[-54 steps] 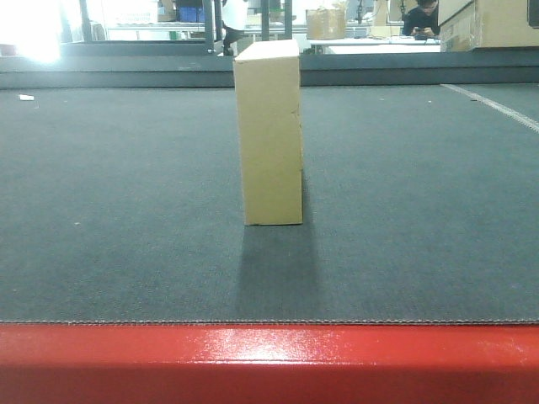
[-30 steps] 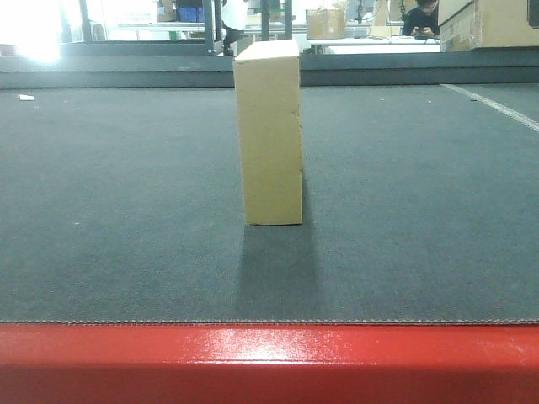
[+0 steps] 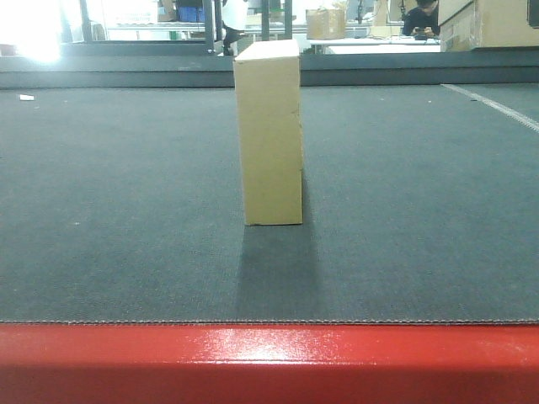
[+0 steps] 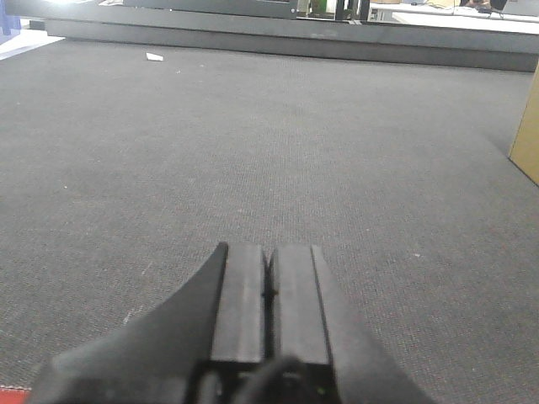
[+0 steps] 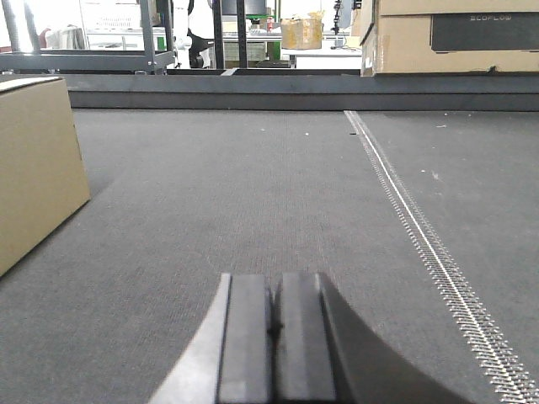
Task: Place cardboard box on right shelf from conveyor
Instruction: 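Lower the open right gripper toward the tan cardboard box on the conveyor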
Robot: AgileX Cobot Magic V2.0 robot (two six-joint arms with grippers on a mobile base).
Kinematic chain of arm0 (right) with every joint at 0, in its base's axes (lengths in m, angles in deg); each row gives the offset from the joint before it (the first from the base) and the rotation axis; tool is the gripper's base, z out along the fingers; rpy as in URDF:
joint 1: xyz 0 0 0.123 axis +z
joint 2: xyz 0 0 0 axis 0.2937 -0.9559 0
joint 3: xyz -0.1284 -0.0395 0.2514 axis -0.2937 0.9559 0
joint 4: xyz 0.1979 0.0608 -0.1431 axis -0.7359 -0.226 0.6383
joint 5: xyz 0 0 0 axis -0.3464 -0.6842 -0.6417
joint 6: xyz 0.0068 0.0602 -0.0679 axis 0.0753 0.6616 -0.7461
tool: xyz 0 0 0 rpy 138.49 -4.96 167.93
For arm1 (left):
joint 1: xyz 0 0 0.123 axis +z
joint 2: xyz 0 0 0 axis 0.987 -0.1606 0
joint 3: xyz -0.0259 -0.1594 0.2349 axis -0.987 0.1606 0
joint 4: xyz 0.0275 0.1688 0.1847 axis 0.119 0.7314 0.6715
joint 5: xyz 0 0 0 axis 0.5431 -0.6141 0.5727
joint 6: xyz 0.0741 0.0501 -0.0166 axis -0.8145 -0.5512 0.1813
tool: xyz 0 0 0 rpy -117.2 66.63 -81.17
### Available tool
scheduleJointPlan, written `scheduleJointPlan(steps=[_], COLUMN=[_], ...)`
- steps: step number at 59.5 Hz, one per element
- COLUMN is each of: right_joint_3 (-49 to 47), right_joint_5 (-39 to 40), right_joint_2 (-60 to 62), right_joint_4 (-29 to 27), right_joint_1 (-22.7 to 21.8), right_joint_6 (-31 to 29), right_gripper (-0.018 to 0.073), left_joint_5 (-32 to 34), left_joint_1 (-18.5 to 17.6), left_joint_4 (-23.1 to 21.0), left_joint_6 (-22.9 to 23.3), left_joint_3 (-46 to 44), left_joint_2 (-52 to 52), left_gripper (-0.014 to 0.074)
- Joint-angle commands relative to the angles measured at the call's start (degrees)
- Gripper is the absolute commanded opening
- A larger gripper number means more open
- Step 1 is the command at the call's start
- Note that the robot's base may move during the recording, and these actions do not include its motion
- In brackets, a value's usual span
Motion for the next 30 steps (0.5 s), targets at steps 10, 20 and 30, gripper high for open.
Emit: scheduleJointPlan(steps=[10,20,30], right_joint_3=[-0.29,-8.94,-19.33], right_joint_5=[11.66,6.18,0.09], right_joint_2=[1.17,0.72,-6.96], right_joint_4=[-0.21,-0.52,-0.52], right_joint_1=[-0.13,-0.13,-0.13], right_joint_6=[-0.15,1.07,1.07], right_gripper=[0.0069,0.0069,0.0085], left_joint_5=[4.97,4.97,4.97], left_joint_1=[-0.08,-0.08,-0.08], left_joint_4=[-0.34,-0.34,-0.34], left_joint_6=[-0.01,-0.01,-0.01], left_joint_3=[0.44,0.44,0.44], left_joint_2=[0.82,0.82,0.82], left_gripper=[-0.0116,-0.0116,-0.0116])
